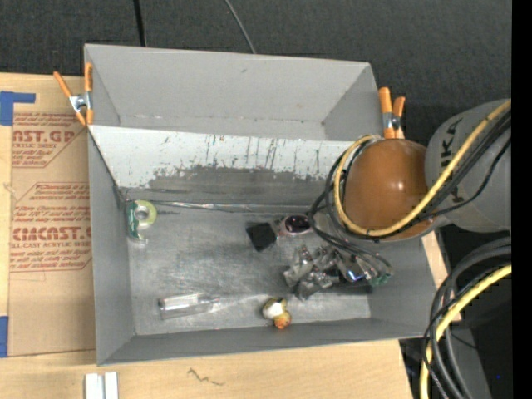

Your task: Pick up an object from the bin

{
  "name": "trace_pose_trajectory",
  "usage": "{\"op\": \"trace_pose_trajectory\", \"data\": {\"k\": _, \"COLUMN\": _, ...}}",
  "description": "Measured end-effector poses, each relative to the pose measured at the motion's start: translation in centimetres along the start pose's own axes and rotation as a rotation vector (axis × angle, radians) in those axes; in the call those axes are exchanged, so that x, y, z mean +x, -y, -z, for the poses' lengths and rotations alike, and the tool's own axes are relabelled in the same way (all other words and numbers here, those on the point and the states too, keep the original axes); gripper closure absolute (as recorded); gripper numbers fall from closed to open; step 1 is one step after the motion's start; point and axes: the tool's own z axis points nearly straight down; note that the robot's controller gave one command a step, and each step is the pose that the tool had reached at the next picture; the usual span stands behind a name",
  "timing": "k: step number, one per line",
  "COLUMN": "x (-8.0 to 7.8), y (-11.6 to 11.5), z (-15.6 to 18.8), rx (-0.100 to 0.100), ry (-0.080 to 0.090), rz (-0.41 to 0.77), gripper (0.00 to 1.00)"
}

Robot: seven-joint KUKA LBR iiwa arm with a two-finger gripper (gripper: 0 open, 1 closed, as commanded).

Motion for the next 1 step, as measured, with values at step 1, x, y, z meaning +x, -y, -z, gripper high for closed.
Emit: {"op": "trace_pose_trajectory", "data": {"k": 1, "x": 0.0, "y": 0.0, "z": 0.0, "rx": 0.0, "ry": 0.0, "rz": 0.0, "gripper": 1.0}}
